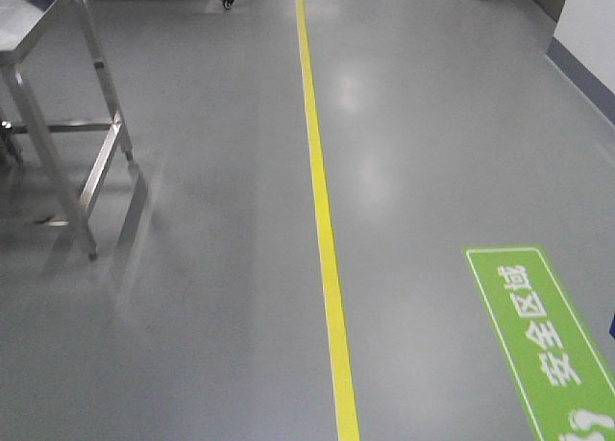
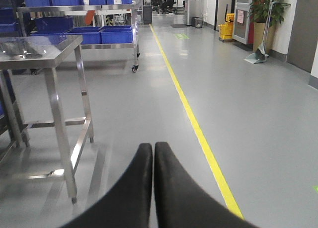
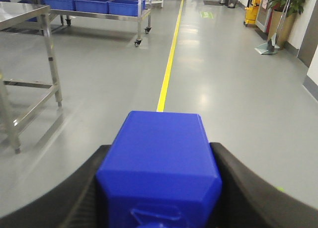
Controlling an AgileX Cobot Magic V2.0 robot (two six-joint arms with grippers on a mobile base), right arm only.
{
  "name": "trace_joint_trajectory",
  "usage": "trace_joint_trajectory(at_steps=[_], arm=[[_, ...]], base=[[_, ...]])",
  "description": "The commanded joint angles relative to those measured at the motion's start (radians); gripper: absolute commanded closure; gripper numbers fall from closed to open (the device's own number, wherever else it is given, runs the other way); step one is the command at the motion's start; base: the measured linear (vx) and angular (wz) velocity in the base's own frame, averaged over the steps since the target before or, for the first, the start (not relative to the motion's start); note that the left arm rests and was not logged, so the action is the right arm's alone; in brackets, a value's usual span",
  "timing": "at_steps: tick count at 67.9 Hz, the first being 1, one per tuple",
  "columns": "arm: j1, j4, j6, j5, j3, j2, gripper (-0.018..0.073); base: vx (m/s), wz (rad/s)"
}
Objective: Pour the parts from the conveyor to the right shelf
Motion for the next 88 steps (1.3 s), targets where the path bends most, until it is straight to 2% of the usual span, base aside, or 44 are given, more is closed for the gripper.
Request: trace_joint_trajectory(at_steps=[1,88], arm=[[-0.003,-0.002,-0.005,-0.082,-0.026,0.012,0.0565],[-0.003,-0.002,-0.005,-0.080,-0.026,0.012,0.0565]], base=[[0.72,-0.06],[0.71,-0.03]])
